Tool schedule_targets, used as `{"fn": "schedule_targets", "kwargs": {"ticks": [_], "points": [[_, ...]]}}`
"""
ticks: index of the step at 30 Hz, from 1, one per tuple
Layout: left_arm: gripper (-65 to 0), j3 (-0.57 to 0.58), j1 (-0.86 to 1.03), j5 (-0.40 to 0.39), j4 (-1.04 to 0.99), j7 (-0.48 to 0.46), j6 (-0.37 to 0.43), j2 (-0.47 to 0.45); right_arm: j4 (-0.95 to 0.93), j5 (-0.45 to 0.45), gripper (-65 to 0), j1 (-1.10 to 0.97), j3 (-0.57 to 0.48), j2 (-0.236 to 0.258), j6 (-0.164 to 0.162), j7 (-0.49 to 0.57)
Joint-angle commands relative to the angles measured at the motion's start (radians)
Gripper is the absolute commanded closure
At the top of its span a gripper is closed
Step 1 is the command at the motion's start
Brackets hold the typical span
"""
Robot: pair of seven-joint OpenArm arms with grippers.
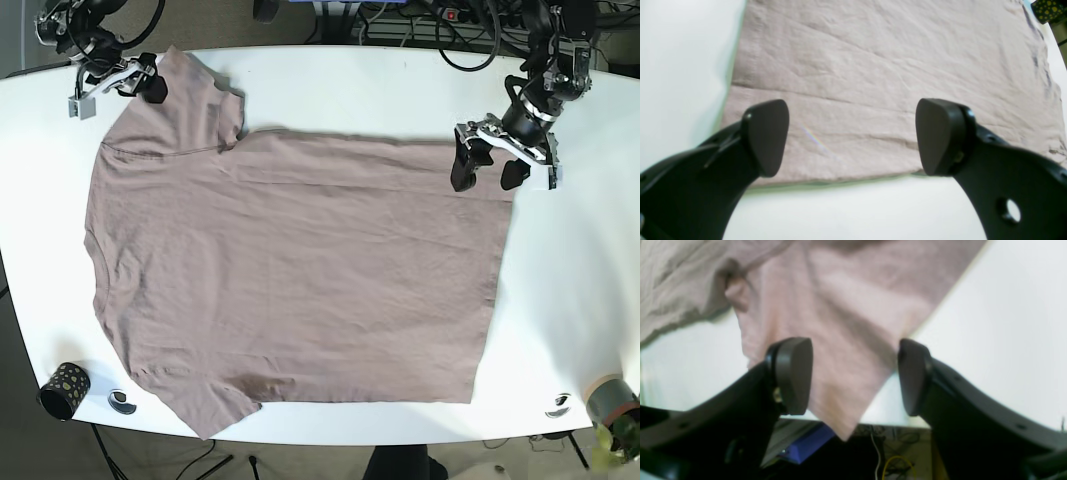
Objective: Fold the T-shirt properly
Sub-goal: 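Lower both open grippers toward the shirt's shoulder and hem corners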
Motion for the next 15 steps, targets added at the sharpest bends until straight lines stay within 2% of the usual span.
{"fn": "schedule_targets", "kwargs": {"ticks": [1, 15], "points": [[-56.1, -0.006, -0.001, -0.009, 0.017, -0.019, -0.008, -0.009, 0.016, 0.018, -38.7, -0.006, 0.009, 0.019, 0.006, 0.013], [-56.1, -0.007, 0.002, -0.009, 0.017, -0.019, -0.008, -0.009, 0.016, 0.019, -38.7, -0.112, 0.004, 0.019, 0.006, 0.056]]}}
